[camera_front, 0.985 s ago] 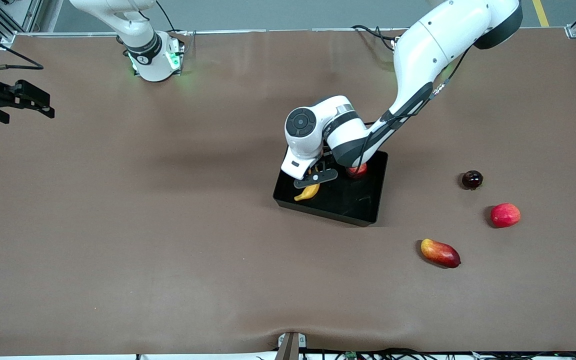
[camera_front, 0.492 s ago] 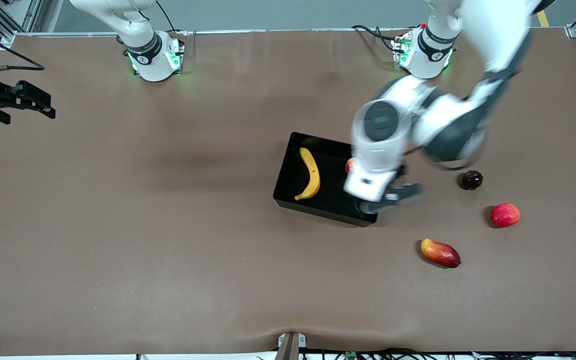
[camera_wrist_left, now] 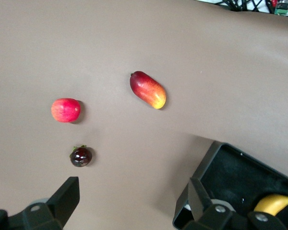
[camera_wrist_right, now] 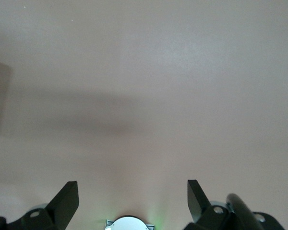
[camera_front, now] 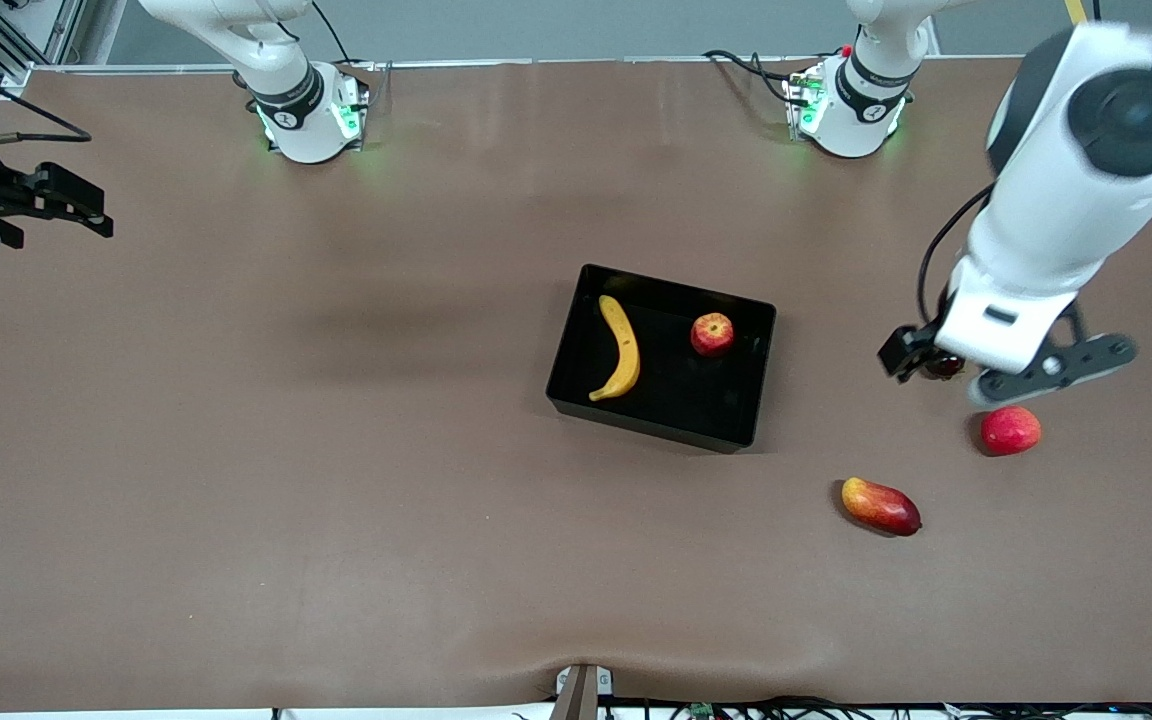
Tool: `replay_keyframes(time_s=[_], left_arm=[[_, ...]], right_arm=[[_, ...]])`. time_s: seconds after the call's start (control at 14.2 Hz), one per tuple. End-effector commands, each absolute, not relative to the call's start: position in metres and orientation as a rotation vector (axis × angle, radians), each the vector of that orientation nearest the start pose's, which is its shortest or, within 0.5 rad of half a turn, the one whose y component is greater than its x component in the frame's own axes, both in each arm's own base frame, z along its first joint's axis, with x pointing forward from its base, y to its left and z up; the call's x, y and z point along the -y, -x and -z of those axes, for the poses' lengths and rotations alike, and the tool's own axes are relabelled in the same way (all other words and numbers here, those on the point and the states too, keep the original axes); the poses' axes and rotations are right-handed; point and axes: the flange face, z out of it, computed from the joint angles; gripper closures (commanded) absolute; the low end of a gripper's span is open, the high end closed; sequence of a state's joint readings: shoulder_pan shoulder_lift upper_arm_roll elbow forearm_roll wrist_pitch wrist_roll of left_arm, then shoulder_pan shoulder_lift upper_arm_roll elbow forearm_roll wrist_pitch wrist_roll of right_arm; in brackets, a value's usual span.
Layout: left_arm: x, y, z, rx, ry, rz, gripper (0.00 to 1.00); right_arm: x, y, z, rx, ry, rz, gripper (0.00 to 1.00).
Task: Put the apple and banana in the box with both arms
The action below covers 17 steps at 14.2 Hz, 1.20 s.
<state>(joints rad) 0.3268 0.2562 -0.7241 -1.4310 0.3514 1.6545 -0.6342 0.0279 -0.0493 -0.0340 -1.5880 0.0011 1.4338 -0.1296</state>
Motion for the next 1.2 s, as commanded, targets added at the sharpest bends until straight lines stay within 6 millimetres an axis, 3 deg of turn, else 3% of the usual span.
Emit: replay_keyframes(time_s=[0.0, 0.14, 0.35, 0.7, 1.13], left_arm=[[0.130, -0.584, -0.619, 0.211, 3.004, 0.182, 0.00], [0.104, -0.579, -0.629, 0.199, 3.029, 0.161, 0.00], [0.089, -0.562, -0.627, 0.126, 3.036, 0.093, 0.00], [0.046, -0.531, -0.634, 0.126, 3.099, 0.046, 0.00], [0.056, -0.522, -0.641, 0.114, 3.136, 0.035, 0.00]], right_arm=[[0.002, -0.521, -0.633, 0.198, 3.106, -0.165, 0.00], [0.004, -0.521, -0.634, 0.193, 3.106, -0.163, 0.00], [0.003, -0.521, -0.634, 0.193, 3.108, -0.165, 0.00], [0.003, -0.519, -0.634, 0.193, 3.106, -0.182, 0.00], [-0.008, -0.525, -0.630, 0.228, 3.109, -0.171, 0.00]])
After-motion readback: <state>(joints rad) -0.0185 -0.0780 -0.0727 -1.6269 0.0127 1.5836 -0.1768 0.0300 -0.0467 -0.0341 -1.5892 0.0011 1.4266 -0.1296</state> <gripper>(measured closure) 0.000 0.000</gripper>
